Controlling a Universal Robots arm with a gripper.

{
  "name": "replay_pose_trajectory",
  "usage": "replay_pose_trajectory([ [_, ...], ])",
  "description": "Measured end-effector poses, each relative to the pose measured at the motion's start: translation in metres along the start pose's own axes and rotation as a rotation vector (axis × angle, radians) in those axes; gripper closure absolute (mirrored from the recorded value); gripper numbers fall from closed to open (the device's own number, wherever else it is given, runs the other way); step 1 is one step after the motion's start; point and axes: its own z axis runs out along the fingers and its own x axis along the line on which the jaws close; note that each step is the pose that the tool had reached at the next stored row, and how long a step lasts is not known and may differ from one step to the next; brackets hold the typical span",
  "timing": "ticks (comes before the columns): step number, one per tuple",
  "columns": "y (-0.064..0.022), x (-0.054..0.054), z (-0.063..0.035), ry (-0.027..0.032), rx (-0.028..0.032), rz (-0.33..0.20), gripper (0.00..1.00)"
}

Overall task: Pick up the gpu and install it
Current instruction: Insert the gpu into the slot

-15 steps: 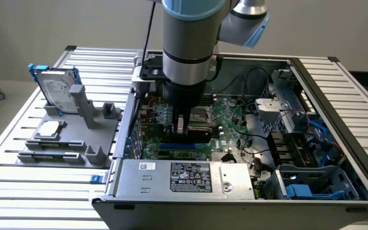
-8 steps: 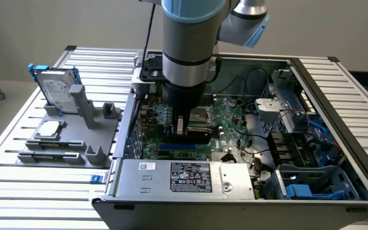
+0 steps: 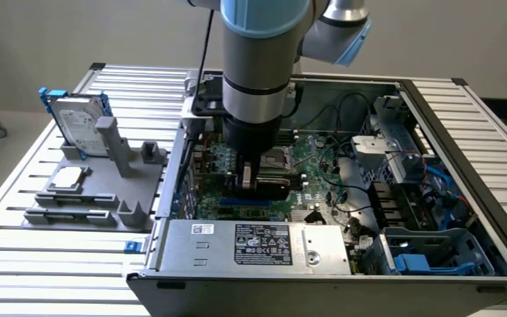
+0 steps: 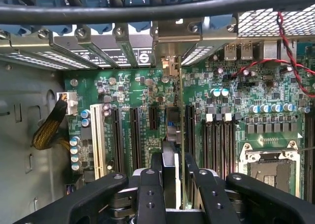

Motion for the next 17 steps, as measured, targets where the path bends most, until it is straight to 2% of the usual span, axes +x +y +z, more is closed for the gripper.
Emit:
replay_pose_trajectory([
  [17,0.0011,0.0002,0.0058,0.0001,-0.0027,0.000,0.71],
])
